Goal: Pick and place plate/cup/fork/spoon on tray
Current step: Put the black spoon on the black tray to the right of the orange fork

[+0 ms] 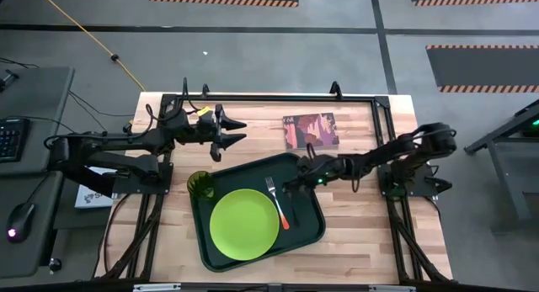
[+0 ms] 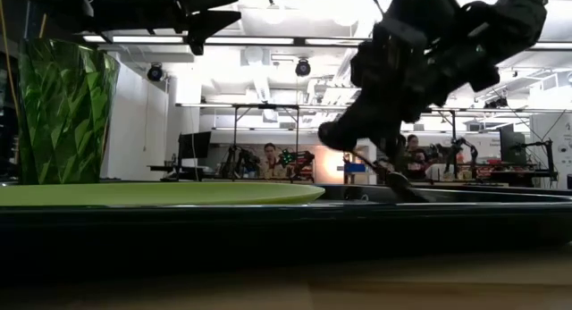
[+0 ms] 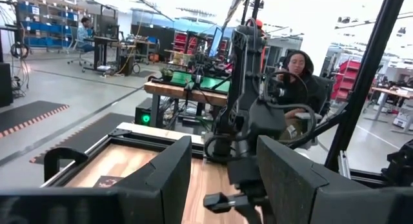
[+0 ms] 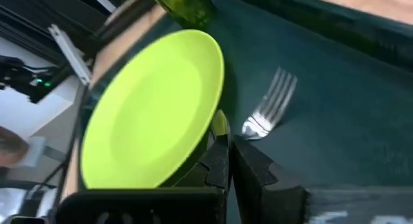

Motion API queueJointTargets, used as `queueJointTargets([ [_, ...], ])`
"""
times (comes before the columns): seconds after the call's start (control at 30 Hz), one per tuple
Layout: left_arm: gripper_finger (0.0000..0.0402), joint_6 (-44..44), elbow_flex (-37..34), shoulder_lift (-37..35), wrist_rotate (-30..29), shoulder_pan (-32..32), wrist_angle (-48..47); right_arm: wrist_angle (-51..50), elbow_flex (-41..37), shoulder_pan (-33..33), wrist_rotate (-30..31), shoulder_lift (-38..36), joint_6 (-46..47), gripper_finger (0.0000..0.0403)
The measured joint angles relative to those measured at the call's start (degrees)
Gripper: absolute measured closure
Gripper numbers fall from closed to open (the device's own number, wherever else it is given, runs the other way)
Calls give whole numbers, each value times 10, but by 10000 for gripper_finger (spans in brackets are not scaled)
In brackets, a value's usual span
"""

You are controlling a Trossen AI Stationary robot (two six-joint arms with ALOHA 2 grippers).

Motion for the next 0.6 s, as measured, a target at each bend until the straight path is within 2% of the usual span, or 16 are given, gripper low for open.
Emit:
queueJointTargets([
  [0.33, 234, 0, 0, 0, 0, 0, -1, -7, 0, -22, -19, 33, -4, 403],
  [0.6, 234, 0, 0, 0, 0, 0, -1, -22, 0, -23, 5, 33, -26, 402],
])
